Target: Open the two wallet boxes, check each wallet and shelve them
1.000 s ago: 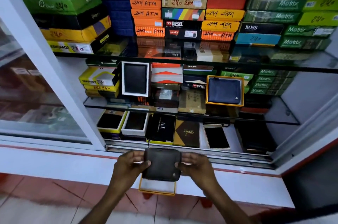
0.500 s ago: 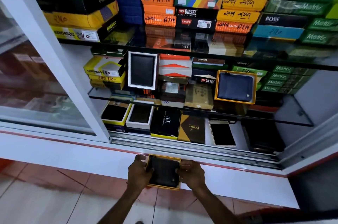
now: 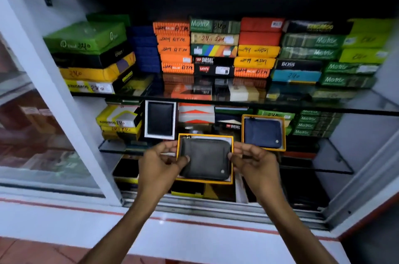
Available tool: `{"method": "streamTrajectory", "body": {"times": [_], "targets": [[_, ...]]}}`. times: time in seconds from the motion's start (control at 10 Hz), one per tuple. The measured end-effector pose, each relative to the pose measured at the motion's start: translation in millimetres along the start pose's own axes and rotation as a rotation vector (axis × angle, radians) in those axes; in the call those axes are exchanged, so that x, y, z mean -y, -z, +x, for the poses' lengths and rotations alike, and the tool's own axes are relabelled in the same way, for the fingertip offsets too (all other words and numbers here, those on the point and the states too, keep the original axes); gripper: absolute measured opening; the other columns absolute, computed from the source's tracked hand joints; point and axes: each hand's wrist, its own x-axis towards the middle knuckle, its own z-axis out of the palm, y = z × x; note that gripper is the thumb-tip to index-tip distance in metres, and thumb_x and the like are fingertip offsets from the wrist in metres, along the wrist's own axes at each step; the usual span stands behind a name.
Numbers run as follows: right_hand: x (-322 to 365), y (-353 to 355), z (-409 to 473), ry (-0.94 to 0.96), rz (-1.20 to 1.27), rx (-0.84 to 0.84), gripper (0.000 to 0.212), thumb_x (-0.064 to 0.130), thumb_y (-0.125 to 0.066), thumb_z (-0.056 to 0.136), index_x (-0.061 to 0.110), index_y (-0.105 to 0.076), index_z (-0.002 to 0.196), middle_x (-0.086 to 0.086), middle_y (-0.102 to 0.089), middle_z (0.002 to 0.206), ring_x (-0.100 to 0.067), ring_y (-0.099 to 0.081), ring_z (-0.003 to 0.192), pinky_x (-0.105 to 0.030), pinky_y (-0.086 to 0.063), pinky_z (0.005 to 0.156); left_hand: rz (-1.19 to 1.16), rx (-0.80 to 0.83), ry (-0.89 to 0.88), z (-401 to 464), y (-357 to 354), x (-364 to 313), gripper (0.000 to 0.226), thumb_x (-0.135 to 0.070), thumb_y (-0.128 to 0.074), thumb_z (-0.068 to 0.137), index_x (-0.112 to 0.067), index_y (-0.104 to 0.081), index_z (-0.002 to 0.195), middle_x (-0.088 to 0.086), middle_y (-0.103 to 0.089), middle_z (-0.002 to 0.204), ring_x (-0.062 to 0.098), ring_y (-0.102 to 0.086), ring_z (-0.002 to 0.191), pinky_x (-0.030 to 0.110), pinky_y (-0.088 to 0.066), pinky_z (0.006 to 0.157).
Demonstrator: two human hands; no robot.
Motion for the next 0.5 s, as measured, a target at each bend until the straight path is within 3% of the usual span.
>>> {"method": "streamTrajectory", "body": {"times": [0.1,0.2,0.3,0.4,0.5], "targets": [[11,-1,42,0.055,-0.053,-0.024,0.031,0.010,-0.074,0.082,0.015,-0.071,0.112,0.009,-0.074,0.089,-0.009,-0.072,0.082,-0.031,-0.059,0.079,0.049,-0.046,-0.115,36,-25,-20,0.038,-0.016,-0.081,0.069,-0.019,-0.071,0.106,-0.011,-0.074,0.087,-0.002,-0.068,0.065,0.014,-0.055,0.064],[5,-9,83,0.052,-0.160,-0.028,0.038,0.013,-0.074,0.082,0.016,-0.067,0.119,0.017,-0.069,0.084,-0.005,-0.070,0.078,-0.029,-0.058,0.075,0.080,-0.048,-0.123,63,-51,-33,0.034,-0.020,-0.078,0.074,-0.019,-0.071,0.107,-0.018,-0.067,0.080,-0.007,-0.060,0.059,0.012,-0.049,0.061],[-11,-16,117,-0.010,-0.206,0.010,0.049,0.012,-0.075,0.080,0.013,-0.061,0.126,0.006,-0.070,0.101,-0.017,-0.071,0.094,-0.040,-0.059,0.088,0.137,-0.006,-0.095,82,-71,-33,0.037,-0.023,-0.078,0.074,-0.016,-0.068,0.109,-0.013,-0.064,0.087,0.007,-0.064,0.079,0.016,-0.044,0.075],[-21,-21,133,-0.049,-0.238,0.048,0.056,0.010,-0.076,0.078,0.014,-0.057,0.130,-0.001,-0.068,0.124,-0.021,-0.067,0.109,-0.044,-0.056,0.095,0.171,0.087,-0.060,92,-80,-24,0.045,-0.023,-0.078,0.074,-0.016,-0.063,0.116,-0.008,-0.066,0.098,0.011,-0.063,0.094,0.017,-0.044,0.083],[-23,-24,135,-0.044,-0.205,0.040,0.062,0.006,-0.075,0.080,0.011,-0.051,0.137,-0.004,-0.062,0.132,-0.023,-0.059,0.121,-0.044,-0.052,0.101,0.153,0.126,-0.082,97,-83,-12,0.053,-0.026,-0.078,0.072,-0.024,-0.059,0.121,-0.005,-0.072,0.111,0.013,-0.068,0.104,0.017,-0.048,0.087]]}}
